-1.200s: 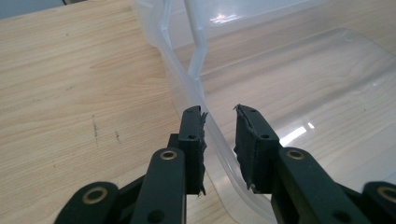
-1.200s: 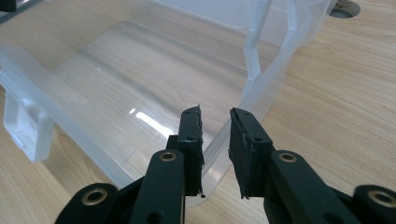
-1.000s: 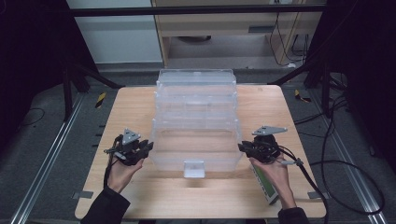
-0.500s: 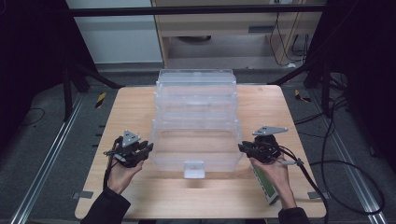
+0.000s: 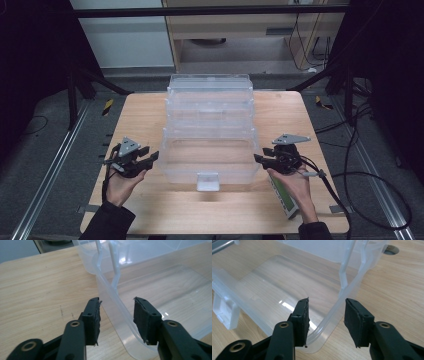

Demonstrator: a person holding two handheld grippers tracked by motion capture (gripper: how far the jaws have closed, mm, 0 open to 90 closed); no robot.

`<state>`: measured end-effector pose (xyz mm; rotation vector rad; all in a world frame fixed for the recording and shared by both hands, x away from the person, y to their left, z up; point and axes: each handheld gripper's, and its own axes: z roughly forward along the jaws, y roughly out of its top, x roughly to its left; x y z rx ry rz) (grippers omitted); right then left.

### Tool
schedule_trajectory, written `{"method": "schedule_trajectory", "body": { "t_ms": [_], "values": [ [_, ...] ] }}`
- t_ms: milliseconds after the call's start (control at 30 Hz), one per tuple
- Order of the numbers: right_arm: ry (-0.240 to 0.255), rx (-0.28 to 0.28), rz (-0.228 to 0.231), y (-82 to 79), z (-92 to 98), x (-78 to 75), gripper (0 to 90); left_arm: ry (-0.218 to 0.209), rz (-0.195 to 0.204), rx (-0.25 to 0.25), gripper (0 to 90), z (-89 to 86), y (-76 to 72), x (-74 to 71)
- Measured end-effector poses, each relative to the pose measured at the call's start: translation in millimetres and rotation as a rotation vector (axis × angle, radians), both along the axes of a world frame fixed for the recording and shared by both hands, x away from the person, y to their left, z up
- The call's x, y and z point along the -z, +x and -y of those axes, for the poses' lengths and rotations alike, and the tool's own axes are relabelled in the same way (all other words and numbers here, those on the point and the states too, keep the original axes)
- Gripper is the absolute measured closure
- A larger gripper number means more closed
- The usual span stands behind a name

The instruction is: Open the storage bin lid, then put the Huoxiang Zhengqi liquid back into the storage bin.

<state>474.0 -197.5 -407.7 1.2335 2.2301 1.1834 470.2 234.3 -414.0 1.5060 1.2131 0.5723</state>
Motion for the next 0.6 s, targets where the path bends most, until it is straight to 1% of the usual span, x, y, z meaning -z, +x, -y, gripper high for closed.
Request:
{"method": "schedule_trajectory", "body": {
  "t_ms": [100, 133, 233, 267, 367, 400, 433, 467, 500, 533, 567, 600],
  "values": [
    [0.015, 0.015, 0.015, -2.2, 5.9, -6.4, 50.7, -0.023, 0.015, 0.007, 49.0, -6.8, -2.2, -6.0],
    [0.023, 0.020, 0.020, -3.1, 8.1, -8.5, 49.6, -0.022, 0.019, 0.008, 47.8, -8.6, -2.5, -7.3],
    [0.018, 0.027, 0.020, -5.2, 15.0, -13.8, 48.1, -0.028, 0.040, -0.014, 44.7, -16.3, -2.4, -11.5],
    [0.013, 0.035, 0.030, -5.9, 17.5, -15.2, 47.6, -0.029, 0.042, -0.021, 43.8, -19.3, -2.1, -12.1],
    [0.019, 0.052, 0.035, -7.2, 23.7, -18.7, 45.4, -0.022, 0.040, -0.046, 41.4, -27.6, -0.3, -11.4],
    [0.020, 0.057, 0.034, -7.6, 25.4, -19.5, 44.3, -0.014, 0.035, -0.051, 40.6, -30.4, 0.6, -10.4],
    [0.020, 0.061, 0.029, -8.0, 26.8, -20.4, 43.3, -0.012, 0.032, -0.057, 40.0, -32.5, 1.6, -9.4],
    [0.019, 0.062, 0.032, -8.1, 28.0, -20.8, 42.6, -0.013, 0.030, -0.062, 39.7, -34.4, 2.4, -8.5],
    [0.018, 0.063, 0.033, -8.1, 29.0, -21.3, 41.9, 0.082, -0.017, -0.031, 39.3, -43.0, 0.3, -9.1],
    [0.013, 0.064, 0.033, -8.2, 29.7, -21.5, 41.0, 0.029, 0.013, -0.058, 39.1, -40.7, 3.0, -7.7],
    [0.004, 0.063, 0.028, -8.2, 30.1, -21.7, 40.1, -0.010, 0.026, -0.079, 38.8, -39.8, 4.8, -6.6],
    [-0.010, 0.066, 0.025, -8.0, 30.4, -22.3, 39.1, -0.015, 0.027, -0.083, 38.6, -40.7, 5.4, -6.2]
  ]
}}
